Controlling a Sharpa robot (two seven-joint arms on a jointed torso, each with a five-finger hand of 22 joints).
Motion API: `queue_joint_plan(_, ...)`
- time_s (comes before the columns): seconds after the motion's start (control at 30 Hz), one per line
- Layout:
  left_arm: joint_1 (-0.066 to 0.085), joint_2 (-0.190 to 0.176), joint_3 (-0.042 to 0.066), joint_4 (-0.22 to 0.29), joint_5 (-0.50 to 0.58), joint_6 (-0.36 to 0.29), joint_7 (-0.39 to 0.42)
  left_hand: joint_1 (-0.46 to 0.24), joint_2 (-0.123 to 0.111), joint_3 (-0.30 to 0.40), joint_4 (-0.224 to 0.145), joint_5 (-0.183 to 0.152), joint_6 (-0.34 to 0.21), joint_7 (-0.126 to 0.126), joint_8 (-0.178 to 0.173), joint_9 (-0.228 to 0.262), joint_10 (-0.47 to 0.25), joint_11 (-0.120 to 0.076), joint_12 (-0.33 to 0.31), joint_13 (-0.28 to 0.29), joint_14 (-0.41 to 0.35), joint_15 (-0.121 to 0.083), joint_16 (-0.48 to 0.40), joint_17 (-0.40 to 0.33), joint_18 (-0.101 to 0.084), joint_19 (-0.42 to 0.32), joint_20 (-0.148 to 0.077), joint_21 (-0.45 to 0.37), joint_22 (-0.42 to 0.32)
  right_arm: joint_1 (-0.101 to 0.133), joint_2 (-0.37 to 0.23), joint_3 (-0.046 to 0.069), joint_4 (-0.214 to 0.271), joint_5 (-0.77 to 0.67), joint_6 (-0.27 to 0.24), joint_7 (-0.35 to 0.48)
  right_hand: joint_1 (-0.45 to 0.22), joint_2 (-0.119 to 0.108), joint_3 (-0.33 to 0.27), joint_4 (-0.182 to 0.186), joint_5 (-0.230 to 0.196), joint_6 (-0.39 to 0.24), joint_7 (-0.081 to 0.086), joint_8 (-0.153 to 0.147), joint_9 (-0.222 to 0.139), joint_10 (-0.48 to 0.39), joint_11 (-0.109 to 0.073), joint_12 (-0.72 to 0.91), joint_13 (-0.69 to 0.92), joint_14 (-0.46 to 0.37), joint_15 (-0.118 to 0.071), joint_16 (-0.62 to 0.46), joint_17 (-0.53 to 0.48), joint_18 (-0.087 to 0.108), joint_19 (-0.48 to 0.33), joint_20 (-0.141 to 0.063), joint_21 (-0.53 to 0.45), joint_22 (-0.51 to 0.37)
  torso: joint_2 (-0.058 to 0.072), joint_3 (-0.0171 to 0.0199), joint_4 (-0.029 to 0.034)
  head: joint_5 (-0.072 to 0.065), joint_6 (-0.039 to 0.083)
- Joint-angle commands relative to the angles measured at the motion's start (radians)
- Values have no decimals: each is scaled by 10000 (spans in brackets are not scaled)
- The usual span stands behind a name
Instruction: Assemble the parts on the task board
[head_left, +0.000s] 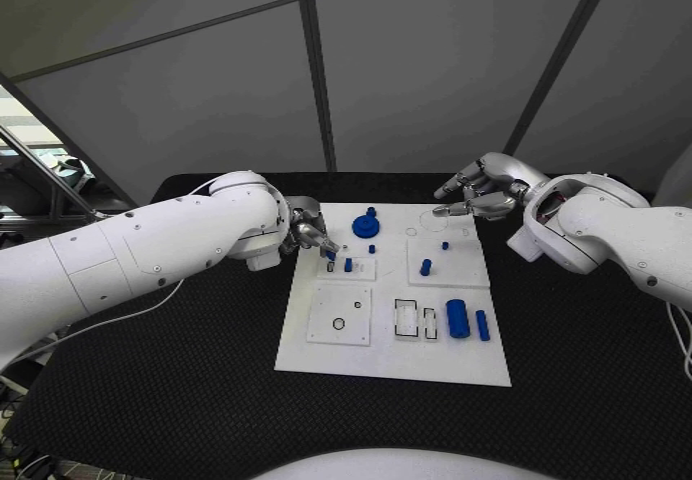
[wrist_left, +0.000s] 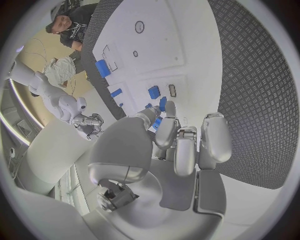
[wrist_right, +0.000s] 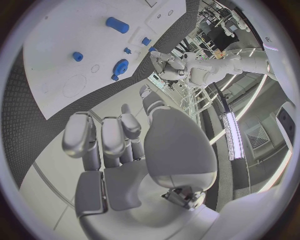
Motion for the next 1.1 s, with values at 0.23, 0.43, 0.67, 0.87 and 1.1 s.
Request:
queue_joint_plan(0.23,-216,-17,-1,90,-1174,-451,-60,-129,-42,1765,-1691,76,109,-14,39,23,80,20,9,1484,1052,-59,56,2631,-128,87,-28,63,29,19,-53,7,38,-18,23,81,-74,32,-7,4,45,-76,-1,-42,-10,-9,30,-30,-9,89,8,-58,11,165,50,18,-59,4,10,5,2,3,-38)
queue_joint_plan(0.43,-284,6,-3,108,-1312,-237,-153,-145,-56,1789,-1704,103,122,-18,44,34,86,16,9,1481,1053,-63,59,2634,-127,86,-32,59,27,19,-48,7,39,-18,30,79,-74,32,-7,4,45,-76,-1,-42,-10,-9,30,-30,-9,89,8,-58,11,165,50,18,-59,4,12,-1,3,6,-66)
queue_joint_plan(0.67,-325,3,-8,149,-1480,-30,-177,-151,-67,1806,-1717,119,128,-21,46,40,92,13,19,1482,1053,-65,59,2634,-128,89,-35,60,30,19,-47,7,38,-18,39,80,-74,32,-7,4,45,-76,-1,-42,-10,-9,30,-30,-9,89,8,-58,11,165,50,18,-59,4,4,-5,2,23,-93)
queue_joint_plan(0.87,-367,7,-11,207,-1518,65,-173,-151,-67,1806,-1717,119,128,-21,46,40,92,13,19,1482,1053,-65,59,2634,-128,89,-35,60,30,19,-39,7,37,-18,52,83,-74,32,-7,4,45,-76,-1,-42,-10,-9,30,-30,-9,89,8,-58,11,165,50,18,-59,4,5,-4,-2,28,-104)
queue_joint_plan(1.1,-401,-40,-12,345,-1525,190,-201,-162,-79,1825,-1730,135,137,-23,49,48,90,10,2,1475,1053,-67,59,2634,-127,87,-37,55,27,19,-43,7,33,-18,60,81,-74,32,-7,4,45,-76,-1,-42,-10,-9,30,-30,-9,89,8,-58,11,165,50,18,-59,4,2,1,-1,35,-124)
